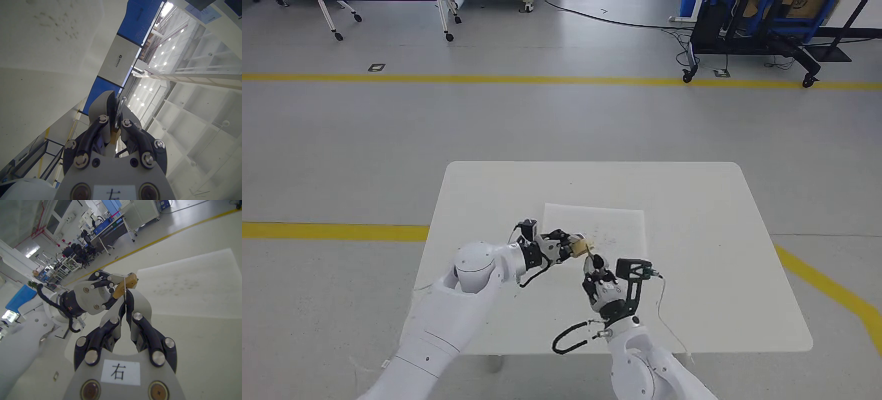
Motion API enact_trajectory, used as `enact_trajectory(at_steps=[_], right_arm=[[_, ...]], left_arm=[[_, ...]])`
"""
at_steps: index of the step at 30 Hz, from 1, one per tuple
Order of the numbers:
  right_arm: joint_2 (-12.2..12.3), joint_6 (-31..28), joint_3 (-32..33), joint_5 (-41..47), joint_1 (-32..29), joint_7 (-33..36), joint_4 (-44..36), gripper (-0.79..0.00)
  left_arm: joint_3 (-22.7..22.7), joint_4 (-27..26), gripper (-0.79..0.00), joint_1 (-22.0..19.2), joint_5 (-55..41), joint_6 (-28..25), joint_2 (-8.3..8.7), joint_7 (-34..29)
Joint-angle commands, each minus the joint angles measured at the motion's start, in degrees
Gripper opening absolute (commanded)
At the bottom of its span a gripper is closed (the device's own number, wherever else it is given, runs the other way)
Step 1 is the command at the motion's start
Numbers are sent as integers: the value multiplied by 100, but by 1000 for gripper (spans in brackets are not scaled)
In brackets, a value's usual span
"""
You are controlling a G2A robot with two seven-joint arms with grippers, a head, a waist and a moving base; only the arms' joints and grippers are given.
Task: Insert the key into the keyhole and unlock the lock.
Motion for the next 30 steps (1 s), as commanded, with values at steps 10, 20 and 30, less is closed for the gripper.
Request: enact_trajectory(at_steps=[10,20,30], right_arm=[[-10,-886,788,2712,-447,591,-372,-785],[-18,-973,775,2981,-451,822,-437,-785],[-39,-834,786,3137,-349,850,-348,-785]], left_arm=[[-97,197,-785,61,44,-820,17,-94],[16,203,-785,15,152,-899,0,-114],[42,162,-785,20,259,-985,17,-297]])
